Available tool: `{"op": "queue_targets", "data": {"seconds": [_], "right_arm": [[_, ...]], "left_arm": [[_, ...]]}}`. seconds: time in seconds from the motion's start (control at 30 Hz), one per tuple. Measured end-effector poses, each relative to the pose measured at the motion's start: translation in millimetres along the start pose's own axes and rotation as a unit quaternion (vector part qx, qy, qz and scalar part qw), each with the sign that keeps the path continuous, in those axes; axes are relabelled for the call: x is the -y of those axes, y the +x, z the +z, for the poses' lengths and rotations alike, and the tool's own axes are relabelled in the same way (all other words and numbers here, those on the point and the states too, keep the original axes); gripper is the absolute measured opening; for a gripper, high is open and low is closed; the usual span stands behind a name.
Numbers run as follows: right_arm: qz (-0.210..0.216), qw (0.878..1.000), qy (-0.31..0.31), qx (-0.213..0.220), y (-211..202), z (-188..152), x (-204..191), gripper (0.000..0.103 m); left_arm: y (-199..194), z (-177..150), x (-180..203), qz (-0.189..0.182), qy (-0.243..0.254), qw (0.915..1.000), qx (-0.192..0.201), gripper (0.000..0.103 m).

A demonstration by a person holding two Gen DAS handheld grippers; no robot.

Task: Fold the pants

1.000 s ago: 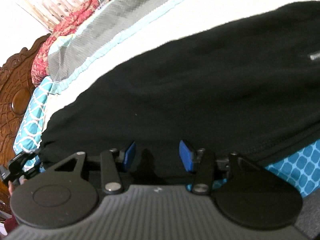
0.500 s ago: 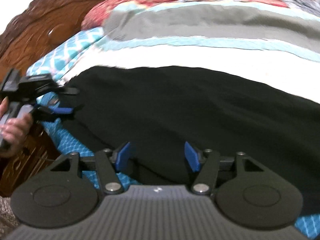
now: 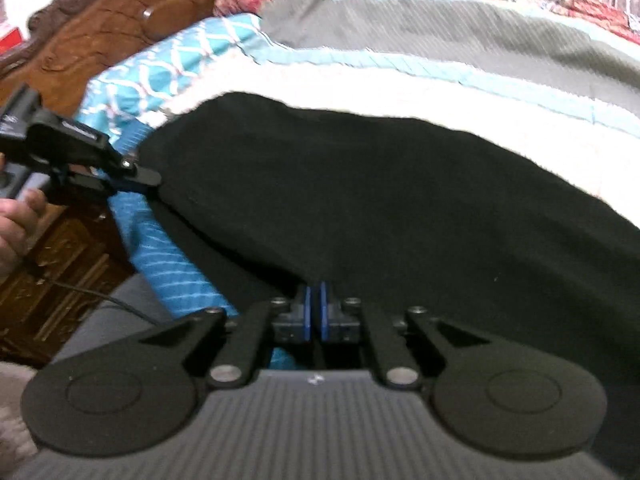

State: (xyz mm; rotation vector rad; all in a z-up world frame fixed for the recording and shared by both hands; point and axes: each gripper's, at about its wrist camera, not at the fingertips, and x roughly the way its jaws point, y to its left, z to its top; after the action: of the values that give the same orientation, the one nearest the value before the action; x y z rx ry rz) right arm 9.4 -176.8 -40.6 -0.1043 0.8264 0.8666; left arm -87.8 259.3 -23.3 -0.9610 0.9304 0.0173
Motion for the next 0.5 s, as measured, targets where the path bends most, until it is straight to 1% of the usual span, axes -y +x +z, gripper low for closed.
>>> {"op": "queue_targets", "data": {"seconds": [0.03,0.07,0.1,0.13,0.17,0.2,0.23,0.27,0.3,0.33,0.43,0.5], "right_arm": [[0.007,1.000,0.008,-0.006,1,-2,2,0.010],[0.006,1.000,0.018,-0.018,8,-7,5,0.013],[-0.004,0.999,0.025,-0.033,18,-12,8,0.015],[-0.003,0.998,0.031,-0.045,27,-16,9,0.015],[0.003,0.998,0.038,-0.041,28,-18,11,0.016],[0.011,0.998,0.044,-0.038,25,-15,12,0.020],[0.017,0.998,0.048,-0.037,21,-13,13,0.024],[0.026,0.998,0.054,-0.028,14,-11,14,0.036],[0.029,0.998,0.060,-0.017,8,-9,15,0.049],[0.032,0.997,0.066,-0.003,1,-8,17,0.052],[0.046,0.993,0.101,0.031,-16,-8,26,0.053],[0.041,0.990,0.125,0.047,-20,-9,32,0.053]], "left_arm": [[4,-1,-5,0.012,-0.004,0.9999,-0.006,0.010],[14,0,-7,0.026,-0.013,0.9995,-0.013,0.011],[20,-1,-11,0.031,-0.022,0.9990,-0.022,0.011],[22,0,-12,0.034,-0.030,0.9987,-0.024,0.011],[19,0,-11,0.034,-0.029,0.9987,-0.023,0.011],[15,0,-6,0.031,-0.021,0.9990,-0.022,0.012],[8,2,-2,0.026,-0.015,0.9994,-0.018,0.016],[0,3,2,0.019,-0.012,0.9997,-0.012,0.020],[-11,4,5,0.009,-0.005,0.9999,-0.003,0.029],[-20,5,10,-0.004,0.004,0.9999,0.010,0.035],[-43,6,25,-0.042,0.035,0.9975,0.044,0.035],[-43,6,36,-0.064,0.055,0.9950,0.052,0.037]]}}
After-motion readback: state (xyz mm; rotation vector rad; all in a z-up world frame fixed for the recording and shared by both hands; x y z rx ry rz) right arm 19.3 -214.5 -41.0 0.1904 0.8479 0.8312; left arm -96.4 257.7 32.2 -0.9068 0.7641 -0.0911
